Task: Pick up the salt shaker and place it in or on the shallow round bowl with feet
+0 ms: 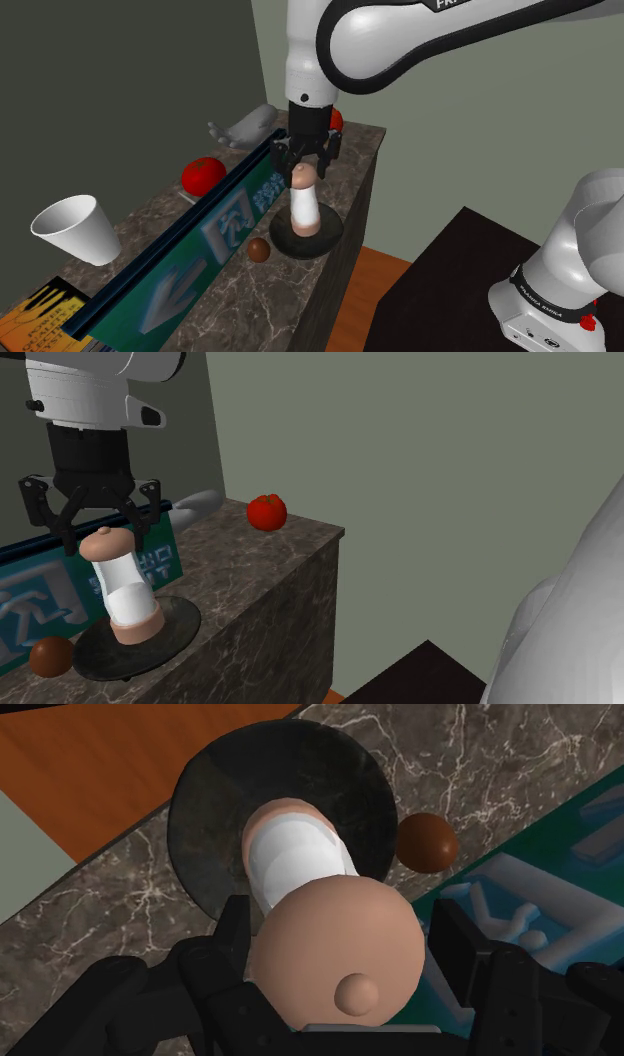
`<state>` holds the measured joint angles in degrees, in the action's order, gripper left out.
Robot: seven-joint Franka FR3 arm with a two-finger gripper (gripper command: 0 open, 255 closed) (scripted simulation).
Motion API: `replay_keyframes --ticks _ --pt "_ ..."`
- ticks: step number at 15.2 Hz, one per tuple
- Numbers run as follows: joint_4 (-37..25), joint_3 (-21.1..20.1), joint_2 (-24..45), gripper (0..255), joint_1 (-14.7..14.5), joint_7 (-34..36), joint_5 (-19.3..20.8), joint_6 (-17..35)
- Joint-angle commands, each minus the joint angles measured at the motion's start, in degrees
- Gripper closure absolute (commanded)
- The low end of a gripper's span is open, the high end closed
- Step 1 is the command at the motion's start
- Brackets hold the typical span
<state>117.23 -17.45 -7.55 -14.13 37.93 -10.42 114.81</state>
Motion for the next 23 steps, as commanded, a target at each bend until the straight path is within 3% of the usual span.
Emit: replay_keyframes --ticks 1,5,6,11,15,23 --pt "0.1 0.0 0.0 255 0.0 0.0 0.0 0.2" --pt "0.1 0.0 0.0 255 0.0 0.0 0.0 0.2" --pt "0.1 0.0 0.0 0 0.0 0.0 0.0 0.2" --pt "0.1 0.0 0.0 0 0.0 0.0 0.0 0.2" --pt "-5.5 0.8 -1.5 0 0.5 -0.1 0.0 -7.0" --pt "-5.5 0.8 -1.5 0 0.5 -0.1 0.0 -7.0"
